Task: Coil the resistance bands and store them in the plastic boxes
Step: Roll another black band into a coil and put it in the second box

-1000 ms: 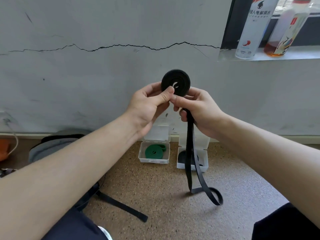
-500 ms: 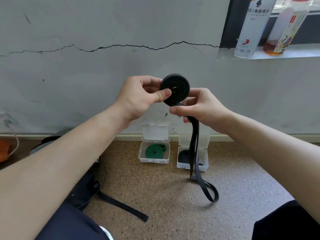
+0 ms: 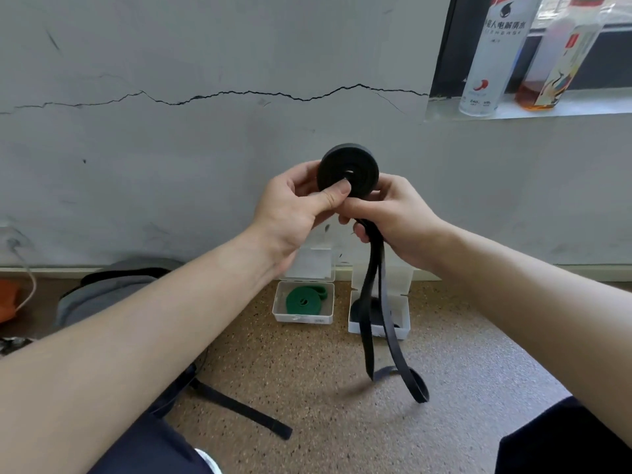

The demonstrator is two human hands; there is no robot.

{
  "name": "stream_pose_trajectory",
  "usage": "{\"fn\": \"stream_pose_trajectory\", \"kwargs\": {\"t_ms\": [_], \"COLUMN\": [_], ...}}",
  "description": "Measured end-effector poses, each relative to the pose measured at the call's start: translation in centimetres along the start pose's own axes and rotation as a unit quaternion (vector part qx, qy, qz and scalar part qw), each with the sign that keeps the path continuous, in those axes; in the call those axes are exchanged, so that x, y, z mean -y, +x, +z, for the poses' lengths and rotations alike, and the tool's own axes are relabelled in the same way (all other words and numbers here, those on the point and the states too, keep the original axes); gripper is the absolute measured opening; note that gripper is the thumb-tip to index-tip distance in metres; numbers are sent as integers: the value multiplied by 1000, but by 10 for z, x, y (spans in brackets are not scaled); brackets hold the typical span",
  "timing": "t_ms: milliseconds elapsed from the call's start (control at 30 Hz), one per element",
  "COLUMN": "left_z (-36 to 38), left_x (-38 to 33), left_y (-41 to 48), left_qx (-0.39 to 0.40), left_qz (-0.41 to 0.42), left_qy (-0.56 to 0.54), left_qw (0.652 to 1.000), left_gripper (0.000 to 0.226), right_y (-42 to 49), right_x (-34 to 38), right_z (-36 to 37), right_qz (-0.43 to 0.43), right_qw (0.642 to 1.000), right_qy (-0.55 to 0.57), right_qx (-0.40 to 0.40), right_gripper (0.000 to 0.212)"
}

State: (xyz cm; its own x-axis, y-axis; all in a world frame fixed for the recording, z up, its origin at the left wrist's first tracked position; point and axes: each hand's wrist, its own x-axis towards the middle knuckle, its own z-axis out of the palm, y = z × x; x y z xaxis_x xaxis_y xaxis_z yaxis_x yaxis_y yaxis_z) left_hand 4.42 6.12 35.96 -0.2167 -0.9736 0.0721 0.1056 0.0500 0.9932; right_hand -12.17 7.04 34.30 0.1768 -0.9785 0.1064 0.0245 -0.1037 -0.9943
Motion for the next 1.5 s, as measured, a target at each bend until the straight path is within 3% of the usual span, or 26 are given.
{"fn": "stream_pose_trajectory", "kwargs": {"t_ms": [167,233,333,500,733,833,933,1033,1100,1233,1400,1500], "left_z": [-5,-12,-22,-27,-21,-22,-17,-6,-4,-13,-23,-27], "left_x": [-8,-12,-17,-24,-31,-24,-10,2,3,-3,-10,-16], "left_y": [3,6,9,12,10,9,2,-1,1,4,9,11], "left_qx": [-6,-5,5,51,70,60,31,4,-20,-3,4,26], "left_qz": [2,10,46,109,114,87,-9,-63,-52,-14,22,65], "left_qy": [8,57,137,333,451,375,106,-68,-69,28,129,205], "left_qw": [1000,998,989,935,883,921,994,996,996,1000,991,976], "left_gripper": [40,36,22,33,30,29,26,22,22,45,22,20], "right_y": [0,-1,0,0,0,0,0,1,2,2,0,0], "right_x": [-2,-2,2,5,-1,-5,-7,-9,-11,-11,-6,-1], "right_z": [3,-2,-12,-15,-11,-8,-1,10,13,7,-10,-16], "right_qz": [7,9,4,-15,-12,-9,-1,31,43,29,-6,-9], "right_qw": [1000,997,991,984,984,991,999,998,996,999,994,990], "right_qy": [-22,-67,-128,-171,-172,-126,-46,55,75,28,-91,-126], "right_qx": [8,19,37,38,42,40,24,-9,-15,8,52,58], "right_gripper": [24,34,31,16,14,15,13,10,10,12,25,19]}}
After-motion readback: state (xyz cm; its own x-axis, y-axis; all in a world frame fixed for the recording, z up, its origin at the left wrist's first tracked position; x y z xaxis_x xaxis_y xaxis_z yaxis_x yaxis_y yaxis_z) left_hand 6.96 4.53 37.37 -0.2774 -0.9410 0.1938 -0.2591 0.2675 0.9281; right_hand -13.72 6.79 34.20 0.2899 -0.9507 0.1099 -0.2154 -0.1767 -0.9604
